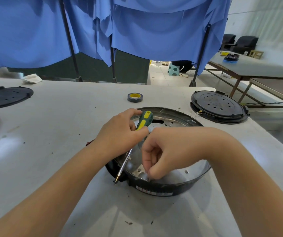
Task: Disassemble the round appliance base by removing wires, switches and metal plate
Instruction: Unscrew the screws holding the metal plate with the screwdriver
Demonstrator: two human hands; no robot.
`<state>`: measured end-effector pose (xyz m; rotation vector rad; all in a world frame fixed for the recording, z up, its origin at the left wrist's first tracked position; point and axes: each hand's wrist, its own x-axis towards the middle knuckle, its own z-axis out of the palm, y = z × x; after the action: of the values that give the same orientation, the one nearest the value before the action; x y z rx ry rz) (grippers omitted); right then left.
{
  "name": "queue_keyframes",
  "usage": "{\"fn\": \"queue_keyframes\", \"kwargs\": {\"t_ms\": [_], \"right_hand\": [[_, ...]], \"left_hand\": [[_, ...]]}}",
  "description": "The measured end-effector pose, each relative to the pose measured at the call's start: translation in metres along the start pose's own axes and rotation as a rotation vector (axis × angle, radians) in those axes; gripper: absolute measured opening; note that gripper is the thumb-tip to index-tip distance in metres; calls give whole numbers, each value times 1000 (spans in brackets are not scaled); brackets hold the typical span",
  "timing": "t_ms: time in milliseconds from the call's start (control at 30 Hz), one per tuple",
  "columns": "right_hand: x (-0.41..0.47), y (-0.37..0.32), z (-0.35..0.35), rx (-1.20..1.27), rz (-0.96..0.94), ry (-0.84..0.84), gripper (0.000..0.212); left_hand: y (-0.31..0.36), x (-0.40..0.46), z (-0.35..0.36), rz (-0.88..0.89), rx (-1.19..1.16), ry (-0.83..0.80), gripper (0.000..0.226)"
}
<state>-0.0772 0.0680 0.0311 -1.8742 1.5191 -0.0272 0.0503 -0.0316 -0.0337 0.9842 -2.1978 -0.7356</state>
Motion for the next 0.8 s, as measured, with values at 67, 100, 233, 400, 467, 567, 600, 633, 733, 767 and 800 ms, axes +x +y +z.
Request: {"fn": "queue_keyframes", "kwargs": {"t_ms": [67, 100, 233, 400, 467, 567, 600, 633, 733, 767, 800], "right_hand": [[-4, 3, -5, 39, -3, 8, 4], [-6, 4, -8, 51, -1, 18, 4], [-18, 12, -22, 103, -7, 70, 7], [-40, 30, -41, 175, 46, 292, 13], [-49, 43, -48, 184, 123, 436, 15], [-61, 66, -57, 204, 243, 618, 16], [-63, 74, -59, 213, 276, 654, 17], [-66, 81, -60, 218, 308, 680, 16], [-70, 104, -62, 232, 394, 742, 13], [-70, 112, -62, 242, 421, 759, 13], [-69, 120, -62, 254, 451, 774, 12]], "left_hand": [[0, 0, 0, -3, 5, 3, 50], [0, 0, 0, -5, 5, 3, 48], [2, -2, -2, -14, 8, -5, 52], [2, -1, -1, -23, 11, -9, 48], [2, -1, -1, -21, 10, -7, 48], [1, -1, -1, -19, 3, -12, 48], [1, -1, -1, -20, 1, -15, 47], [1, -2, -1, -22, 1, -17, 46], [1, -2, 0, -29, 0, -22, 46], [1, -2, 0, -31, -3, -24, 46], [1, -2, 0, -34, -6, -26, 46]]}}
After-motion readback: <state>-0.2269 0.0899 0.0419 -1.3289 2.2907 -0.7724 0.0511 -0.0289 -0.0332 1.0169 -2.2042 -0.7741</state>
